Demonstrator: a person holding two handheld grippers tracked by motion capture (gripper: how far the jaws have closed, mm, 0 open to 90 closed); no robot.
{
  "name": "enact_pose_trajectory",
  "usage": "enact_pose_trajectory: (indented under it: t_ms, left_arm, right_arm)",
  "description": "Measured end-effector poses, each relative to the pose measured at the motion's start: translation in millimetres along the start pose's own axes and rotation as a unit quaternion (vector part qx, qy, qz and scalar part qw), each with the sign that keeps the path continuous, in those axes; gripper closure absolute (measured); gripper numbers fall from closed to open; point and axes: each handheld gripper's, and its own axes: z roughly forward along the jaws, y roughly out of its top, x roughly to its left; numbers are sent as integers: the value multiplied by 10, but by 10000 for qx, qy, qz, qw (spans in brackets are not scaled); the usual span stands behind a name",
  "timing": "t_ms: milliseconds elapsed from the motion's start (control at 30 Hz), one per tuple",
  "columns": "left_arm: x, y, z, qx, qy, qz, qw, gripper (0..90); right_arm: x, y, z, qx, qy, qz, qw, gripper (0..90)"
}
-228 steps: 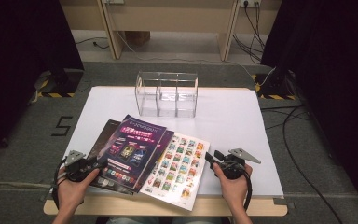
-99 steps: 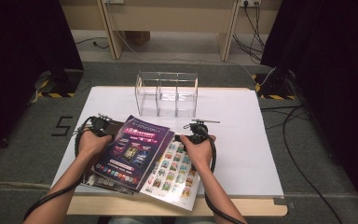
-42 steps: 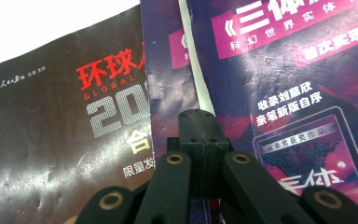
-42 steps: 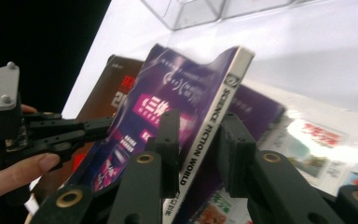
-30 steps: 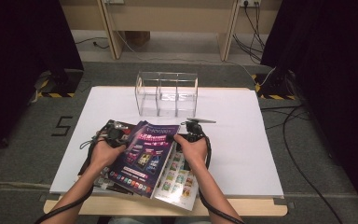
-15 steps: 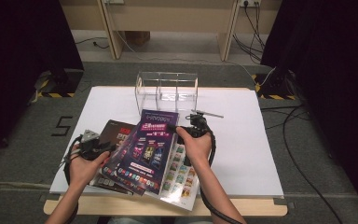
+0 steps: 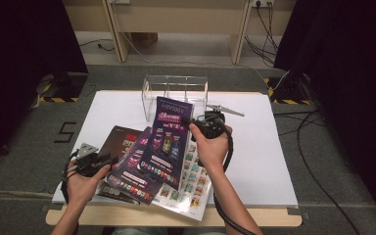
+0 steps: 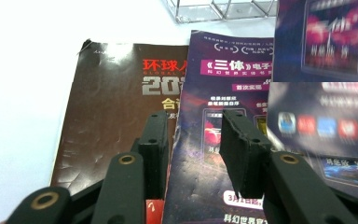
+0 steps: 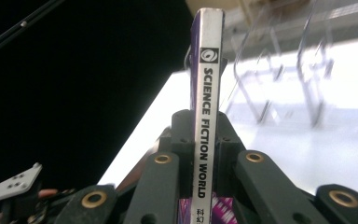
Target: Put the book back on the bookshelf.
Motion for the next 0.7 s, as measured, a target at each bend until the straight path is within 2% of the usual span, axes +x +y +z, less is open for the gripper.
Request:
enact_pose_trajectory:
  t_ms: [100, 267, 700]
  left_arm:
    - [-12, -1, 6, -58, 11, 16, 10000, 613]
    - [-12, -20, 3, -92, 35, 10, 10000, 611]
    - [-3, -28, -16, -131, 60, -6, 9999, 609]
  right_arm:
    - [80, 99, -51, -258, -235, -299, 9989, 830]
    - [129, 186, -77, -494, -402, -485, 9968, 830]
    - [142, 376, -17, -879, -720, -708, 9910, 830]
